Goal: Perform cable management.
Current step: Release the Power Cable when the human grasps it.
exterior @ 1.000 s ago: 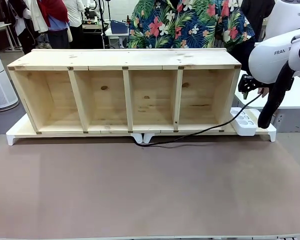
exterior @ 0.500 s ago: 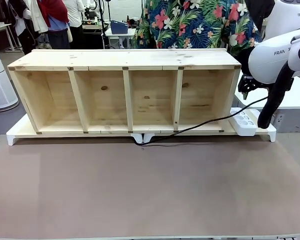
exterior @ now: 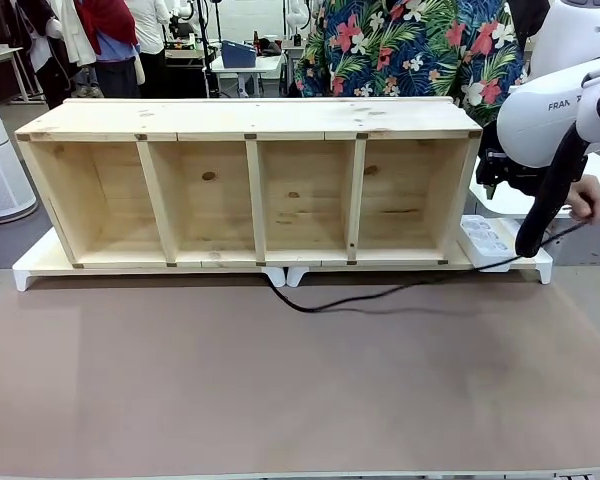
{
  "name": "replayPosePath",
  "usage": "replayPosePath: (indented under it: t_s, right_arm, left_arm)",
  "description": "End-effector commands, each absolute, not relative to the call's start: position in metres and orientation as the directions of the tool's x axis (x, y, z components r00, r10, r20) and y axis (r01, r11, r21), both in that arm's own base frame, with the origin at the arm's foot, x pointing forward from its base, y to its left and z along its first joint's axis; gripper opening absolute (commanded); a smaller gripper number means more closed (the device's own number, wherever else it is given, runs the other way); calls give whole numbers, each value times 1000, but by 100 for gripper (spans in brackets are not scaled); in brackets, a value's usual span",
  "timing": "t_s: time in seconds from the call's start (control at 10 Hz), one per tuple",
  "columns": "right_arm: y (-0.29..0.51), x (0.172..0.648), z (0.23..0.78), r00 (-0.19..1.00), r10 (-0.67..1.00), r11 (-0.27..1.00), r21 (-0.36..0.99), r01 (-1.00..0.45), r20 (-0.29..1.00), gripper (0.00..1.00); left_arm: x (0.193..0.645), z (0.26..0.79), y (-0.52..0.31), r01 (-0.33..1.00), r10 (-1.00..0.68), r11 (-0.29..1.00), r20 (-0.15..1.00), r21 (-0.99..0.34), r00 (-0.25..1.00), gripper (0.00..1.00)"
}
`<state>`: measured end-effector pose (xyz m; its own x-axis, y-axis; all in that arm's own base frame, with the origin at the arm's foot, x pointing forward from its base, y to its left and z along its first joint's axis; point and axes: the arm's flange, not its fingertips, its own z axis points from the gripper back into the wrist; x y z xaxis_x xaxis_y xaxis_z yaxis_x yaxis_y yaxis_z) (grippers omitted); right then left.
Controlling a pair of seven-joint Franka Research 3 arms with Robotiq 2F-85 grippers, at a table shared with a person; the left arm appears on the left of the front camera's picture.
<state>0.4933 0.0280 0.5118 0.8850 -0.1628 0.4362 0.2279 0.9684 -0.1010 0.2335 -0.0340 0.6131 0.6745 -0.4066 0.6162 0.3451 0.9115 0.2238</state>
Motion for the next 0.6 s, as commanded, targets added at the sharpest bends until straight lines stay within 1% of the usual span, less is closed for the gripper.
replayPosePath:
  t_s: [0.0, 0.5]
  right_arm:
    - [28, 493, 511, 887, -164, 968, -102, 229, 432, 100]
    - [28, 493, 511, 887, -164, 968, -102, 229, 432, 100]
  left_arm:
    - [234, 614, -33, 341, -403, 913, 619, 223, 674, 100]
    - [234, 614, -33, 341, -403, 913, 619, 223, 674, 100]
